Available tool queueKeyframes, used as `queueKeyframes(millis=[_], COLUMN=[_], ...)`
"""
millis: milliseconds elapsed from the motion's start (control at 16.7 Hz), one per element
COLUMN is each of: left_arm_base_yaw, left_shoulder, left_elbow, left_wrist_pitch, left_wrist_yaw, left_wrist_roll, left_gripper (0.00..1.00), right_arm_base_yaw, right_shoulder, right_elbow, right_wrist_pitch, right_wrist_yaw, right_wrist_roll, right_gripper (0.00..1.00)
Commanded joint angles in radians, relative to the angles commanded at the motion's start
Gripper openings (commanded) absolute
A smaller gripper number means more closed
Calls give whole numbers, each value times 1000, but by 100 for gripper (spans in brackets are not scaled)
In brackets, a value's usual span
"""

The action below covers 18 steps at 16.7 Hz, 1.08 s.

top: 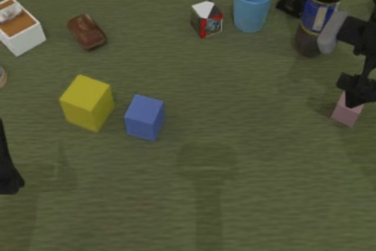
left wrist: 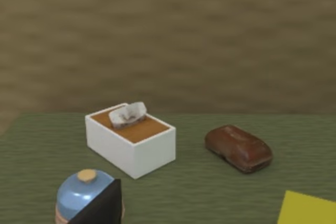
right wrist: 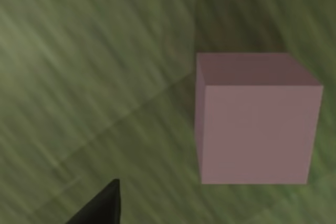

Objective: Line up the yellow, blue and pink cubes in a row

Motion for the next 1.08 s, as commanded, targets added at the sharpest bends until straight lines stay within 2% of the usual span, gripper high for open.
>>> queueKeyframes(millis=[240, 600, 900, 1080], left_arm_base_yaw=[0, 0, 0, 0], left_shoulder=[0, 0, 0, 0], left_elbow=[0, 0, 0, 0], left_wrist_pitch=[0, 0, 0, 0], left_wrist_yaw=[0, 0, 0, 0], left_wrist_roll=[0, 0, 0, 0], left_gripper=[100, 100, 100, 100], right_arm_base_yaw=[-2, 1, 1, 1], right_shoulder=[13, 100, 112, 112], right_elbow=[-33, -170, -186, -186], right_wrist_pitch=[42, 276, 298, 298], right_wrist_yaw=[0, 1, 1, 1], right_wrist_roll=[-1, 3, 3, 3], right_gripper=[100, 100, 100, 77])
